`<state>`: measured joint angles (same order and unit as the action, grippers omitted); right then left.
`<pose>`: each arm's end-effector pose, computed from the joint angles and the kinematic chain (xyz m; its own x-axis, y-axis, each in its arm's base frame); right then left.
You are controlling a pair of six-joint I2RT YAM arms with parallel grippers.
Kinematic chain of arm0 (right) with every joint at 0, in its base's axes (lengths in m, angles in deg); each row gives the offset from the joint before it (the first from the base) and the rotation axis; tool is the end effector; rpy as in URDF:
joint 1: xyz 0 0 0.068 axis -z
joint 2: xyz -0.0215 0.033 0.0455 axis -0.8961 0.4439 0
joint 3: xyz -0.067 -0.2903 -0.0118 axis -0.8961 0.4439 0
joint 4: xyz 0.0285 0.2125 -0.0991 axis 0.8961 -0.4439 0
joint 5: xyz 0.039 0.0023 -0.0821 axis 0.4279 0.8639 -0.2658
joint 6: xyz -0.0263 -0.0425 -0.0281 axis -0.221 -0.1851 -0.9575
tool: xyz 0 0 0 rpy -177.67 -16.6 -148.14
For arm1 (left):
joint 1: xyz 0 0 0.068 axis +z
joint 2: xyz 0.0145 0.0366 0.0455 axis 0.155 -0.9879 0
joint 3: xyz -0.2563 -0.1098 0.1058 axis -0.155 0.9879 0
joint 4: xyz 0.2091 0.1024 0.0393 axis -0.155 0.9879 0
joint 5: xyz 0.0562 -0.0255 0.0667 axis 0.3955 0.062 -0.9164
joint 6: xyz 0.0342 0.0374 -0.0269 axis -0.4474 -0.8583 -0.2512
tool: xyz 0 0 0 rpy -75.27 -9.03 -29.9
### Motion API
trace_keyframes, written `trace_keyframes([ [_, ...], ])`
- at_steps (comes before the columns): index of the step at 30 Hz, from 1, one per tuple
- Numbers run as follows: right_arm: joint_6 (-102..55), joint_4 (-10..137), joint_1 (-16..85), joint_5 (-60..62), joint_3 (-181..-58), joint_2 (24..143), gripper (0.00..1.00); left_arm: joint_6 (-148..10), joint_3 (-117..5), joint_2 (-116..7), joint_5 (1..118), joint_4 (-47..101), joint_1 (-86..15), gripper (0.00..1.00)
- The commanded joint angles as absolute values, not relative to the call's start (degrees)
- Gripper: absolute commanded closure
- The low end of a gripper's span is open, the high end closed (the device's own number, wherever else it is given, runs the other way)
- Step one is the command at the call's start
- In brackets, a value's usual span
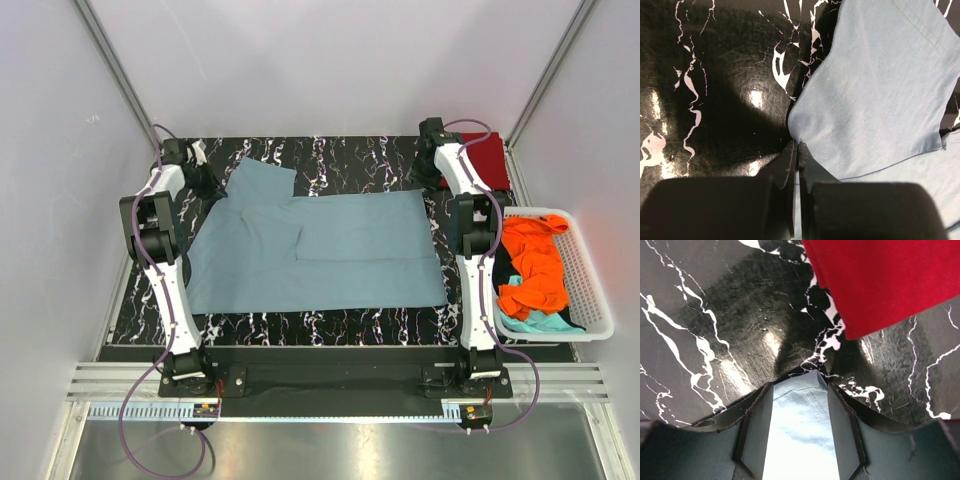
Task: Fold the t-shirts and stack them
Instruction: Fold the tshirt
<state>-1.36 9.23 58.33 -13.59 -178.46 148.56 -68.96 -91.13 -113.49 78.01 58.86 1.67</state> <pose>0.5308 0.0444 0.1854 -0.8171 0.4101 -0.4051 0.4065 0.9082 0.0995 0.4992 0.0746 0.1778 -0.8281 -0.3371 -0.4479 -0.0942 0.8714 -0.4815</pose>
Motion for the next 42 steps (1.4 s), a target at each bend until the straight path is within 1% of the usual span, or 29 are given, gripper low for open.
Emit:
trace_keyframes([
  [1,1.09,7.57,57.94,-15.71,-181.55,149.01,0.47,-68.69,-92.81,-113.89,79.87,58.15,1.37,1.0],
  [7,1.88,6.61,57.94,-15.97,-183.57,150.33,0.53,-68.07,-92.28,-111.96,81.1,57.62,1.46,1.0],
  [18,2.58,4.76,57.85,-13.87,-186.83,153.94,0.53,-66.14,-90.96,-110.2,83.21,56.48,1.28,1.0],
  [21,2.93,4.06,57.94,-13.77,-186.3,154.37,0.6,-65.96,-90.26,-109.41,83.39,56.04,1.37,1.0],
  [22,2.67,3.88,57.94,-13.77,-186.13,154.29,0.64,-65.87,-90.08,-109.32,83.39,55.95,1.37,1.0],
  [23,2.67,3.79,58.02,-13.69,-185.86,154.37,0.7,-65.7,-89.82,-109.06,83.39,55.86,1.37,1.0],
  [26,2.23,3.7,58.29,-13.86,-185.6,154.11,0.76,-64.82,-89.29,-108.44,83.65,55.16,1.37,1.0],
  [27,1.97,3.62,58.2,-13.6,-186.12,154.11,0.83,-64.12,-89.29,-108.18,84.17,54.55,1.37,1.0],
  [29,1.0,3.35,58.37,-13.07,-187.0,154.29,0.9,-63.5,-89.38,-108.09,84.97,54.2,1.37,1.0],
  [30,0.65,3.18,58.38,-12.98,-188.13,154.11,0.95,-62.98,-89.55,-107.91,85.58,53.85,1.28,1.0],
  [32,-0.58,3.0,58.46,-13.07,-188.76,153.42,1.0,-62.97,-89.9,-107.39,85.5,53.84,1.37,1.0],
  [42,-5.41,3.27,58.99,-13.51,-187.97,147.17,1.0,-62.79,-86.83,-99.57,81.9,53.67,1.37,1.0],
])
